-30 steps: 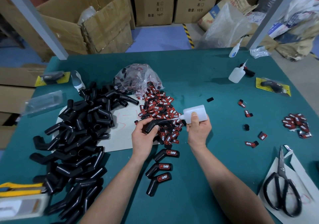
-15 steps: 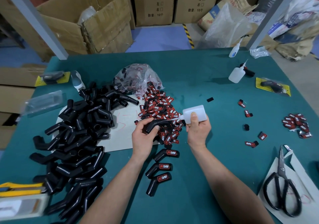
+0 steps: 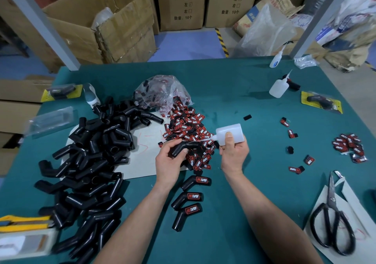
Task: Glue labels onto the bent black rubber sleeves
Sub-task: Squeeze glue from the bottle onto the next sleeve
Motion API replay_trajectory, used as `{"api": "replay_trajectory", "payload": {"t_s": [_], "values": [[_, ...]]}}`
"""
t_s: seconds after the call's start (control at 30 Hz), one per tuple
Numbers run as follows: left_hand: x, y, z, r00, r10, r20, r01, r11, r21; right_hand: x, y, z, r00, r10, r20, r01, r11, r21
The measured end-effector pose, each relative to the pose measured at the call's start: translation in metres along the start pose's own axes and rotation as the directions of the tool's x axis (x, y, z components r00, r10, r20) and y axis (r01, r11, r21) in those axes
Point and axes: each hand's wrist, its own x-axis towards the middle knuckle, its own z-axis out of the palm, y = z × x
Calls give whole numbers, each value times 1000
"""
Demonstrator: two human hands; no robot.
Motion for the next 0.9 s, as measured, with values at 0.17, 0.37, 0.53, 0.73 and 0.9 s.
{"api": "replay_trajectory", "payload": {"t_s": [0.17, 0.37, 0.53, 0.73, 0.9], "values": [[1, -1, 0, 1000, 8, 11, -8, 1000, 2, 0, 0, -1, 1000, -3, 3, 3, 1000, 3], [1, -1, 1, 1000, -9, 2, 9, 1000, -15, 1, 0, -1, 1000, -1, -3, 1, 1000, -11], [2, -1, 1, 1000, 1, -7, -1, 1000, -14, 2, 0, 0, 1000, 9, -21, -9, 1000, -10], [2, -2, 0, 1000, 2, -2, -2, 1000, -18, 1, 1, 0, 1000, 19, -12, -19, 1000, -20], [2, -3, 0, 1000, 19, 1, -19, 1000, -2, 1, 0, 0, 1000, 8, -17, -9, 1000, -21]]}}
